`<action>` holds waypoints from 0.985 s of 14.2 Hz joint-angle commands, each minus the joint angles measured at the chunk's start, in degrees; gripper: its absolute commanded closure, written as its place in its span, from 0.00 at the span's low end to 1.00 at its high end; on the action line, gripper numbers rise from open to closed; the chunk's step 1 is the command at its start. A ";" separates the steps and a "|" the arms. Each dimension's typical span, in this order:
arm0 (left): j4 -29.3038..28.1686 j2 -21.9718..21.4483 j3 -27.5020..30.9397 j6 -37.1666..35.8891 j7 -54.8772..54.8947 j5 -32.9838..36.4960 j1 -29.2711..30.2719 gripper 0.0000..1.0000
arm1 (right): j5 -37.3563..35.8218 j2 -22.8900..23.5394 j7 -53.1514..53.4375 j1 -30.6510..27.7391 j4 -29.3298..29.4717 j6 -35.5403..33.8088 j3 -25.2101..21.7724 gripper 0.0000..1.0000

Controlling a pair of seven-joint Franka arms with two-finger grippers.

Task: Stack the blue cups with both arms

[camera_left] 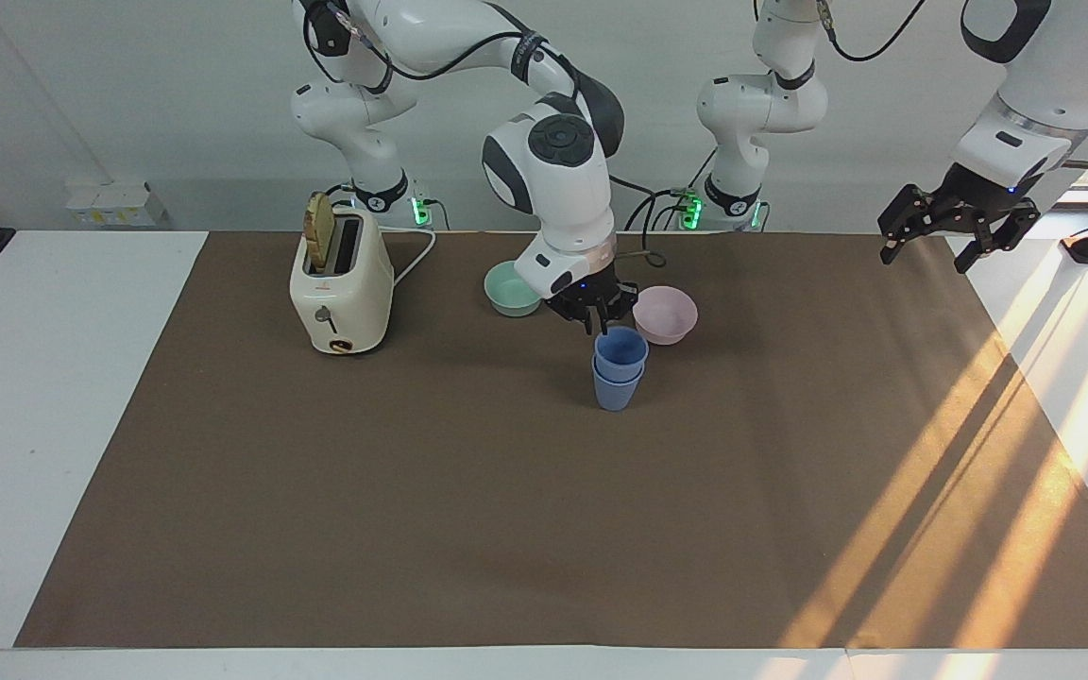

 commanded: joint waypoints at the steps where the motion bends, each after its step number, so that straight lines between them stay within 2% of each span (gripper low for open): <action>1: 0.26 -0.53 -0.33 -1.12 -0.20 1.11 0.26 0.00 | -1.47 -1.12 0.91 -0.41 -0.96 0.43 0.24 0.00; 4: 0.26 -0.53 -0.33 -1.21 -0.37 1.11 0.35 0.00 | -3.23 -4.88 -0.84 -2.51 0.87 -5.09 -0.90 0.00; 6: 0.26 -0.53 -0.33 -1.12 -0.29 1.11 0.26 0.00 | -3.23 -7.79 -8.71 -7.86 3.07 -12.20 -0.90 0.00; 11: 0.26 -0.53 -0.33 -0.77 -0.20 1.11 0.18 0.00 | -5.50 -15.26 -33.77 -20.78 3.52 -23.20 -1.51 0.00; 14: 0.26 -0.53 -0.33 -0.60 -0.20 1.11 0.18 0.00 | -8.24 -19.21 -37.32 -24.75 3.52 -26.56 -1.95 0.00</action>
